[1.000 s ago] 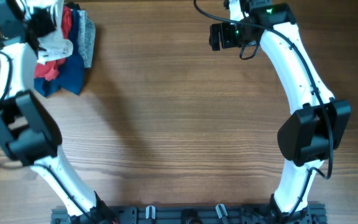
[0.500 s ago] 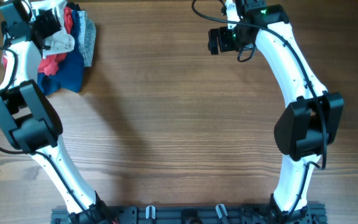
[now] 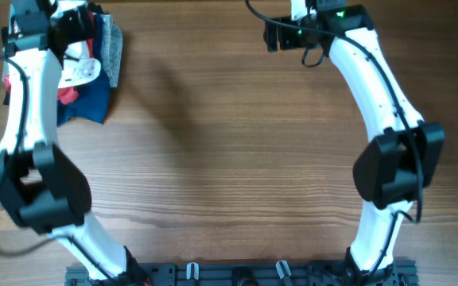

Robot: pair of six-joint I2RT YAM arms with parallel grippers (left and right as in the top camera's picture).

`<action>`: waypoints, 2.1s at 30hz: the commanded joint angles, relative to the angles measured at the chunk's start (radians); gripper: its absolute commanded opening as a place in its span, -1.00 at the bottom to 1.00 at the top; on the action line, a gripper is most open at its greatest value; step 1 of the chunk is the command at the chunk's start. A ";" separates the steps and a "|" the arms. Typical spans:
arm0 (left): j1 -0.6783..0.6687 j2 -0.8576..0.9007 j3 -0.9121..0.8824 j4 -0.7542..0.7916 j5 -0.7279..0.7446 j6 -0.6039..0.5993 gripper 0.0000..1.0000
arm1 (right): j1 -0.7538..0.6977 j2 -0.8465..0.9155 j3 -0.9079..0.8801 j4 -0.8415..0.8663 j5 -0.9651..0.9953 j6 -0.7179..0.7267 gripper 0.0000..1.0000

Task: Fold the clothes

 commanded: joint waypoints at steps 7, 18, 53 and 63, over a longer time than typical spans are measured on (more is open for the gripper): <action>-0.141 -0.112 -0.004 -0.024 0.023 0.016 1.00 | -0.003 -0.269 0.050 0.030 0.210 -0.068 0.99; -0.163 -0.112 -0.004 -0.024 0.023 0.016 0.99 | -0.002 -0.353 0.045 0.040 0.252 -0.061 1.00; -0.163 -0.112 -0.004 -0.024 0.023 0.016 0.99 | -0.243 -1.169 -1.312 0.844 0.173 0.008 1.00; -0.163 -0.112 -0.004 -0.024 0.023 0.016 0.99 | -0.212 -1.485 -1.835 1.179 0.196 0.171 1.00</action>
